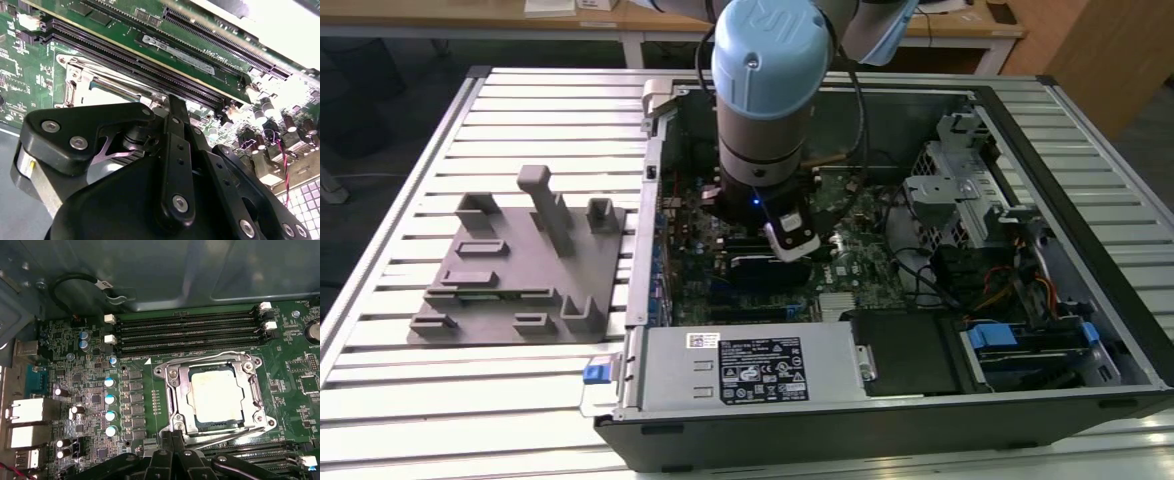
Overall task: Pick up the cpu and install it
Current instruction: 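Install the second cpu locking lever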
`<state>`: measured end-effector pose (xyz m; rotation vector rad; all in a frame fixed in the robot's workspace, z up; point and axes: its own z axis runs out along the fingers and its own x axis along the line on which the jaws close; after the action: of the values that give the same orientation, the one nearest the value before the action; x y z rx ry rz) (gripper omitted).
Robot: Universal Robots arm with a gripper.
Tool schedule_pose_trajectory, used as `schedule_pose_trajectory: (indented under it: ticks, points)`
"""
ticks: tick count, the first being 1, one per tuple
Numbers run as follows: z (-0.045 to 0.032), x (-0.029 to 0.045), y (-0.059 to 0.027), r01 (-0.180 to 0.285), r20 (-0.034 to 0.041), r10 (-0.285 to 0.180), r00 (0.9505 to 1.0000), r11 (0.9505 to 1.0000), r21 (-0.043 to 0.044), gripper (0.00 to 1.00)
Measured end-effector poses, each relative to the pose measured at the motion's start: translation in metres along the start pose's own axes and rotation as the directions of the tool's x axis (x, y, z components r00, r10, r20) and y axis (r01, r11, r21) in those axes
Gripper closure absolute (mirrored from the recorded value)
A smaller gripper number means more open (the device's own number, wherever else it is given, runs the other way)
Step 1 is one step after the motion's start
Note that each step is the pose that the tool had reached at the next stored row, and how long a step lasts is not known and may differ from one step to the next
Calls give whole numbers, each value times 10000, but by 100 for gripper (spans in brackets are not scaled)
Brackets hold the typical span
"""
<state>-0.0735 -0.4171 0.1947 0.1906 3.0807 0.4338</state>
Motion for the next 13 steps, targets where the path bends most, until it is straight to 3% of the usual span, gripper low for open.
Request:
schedule_pose_trajectory:
  ticks: [13]
  points:
    - [-55,-11,-34,0,1,0,10000,10000,7,89]
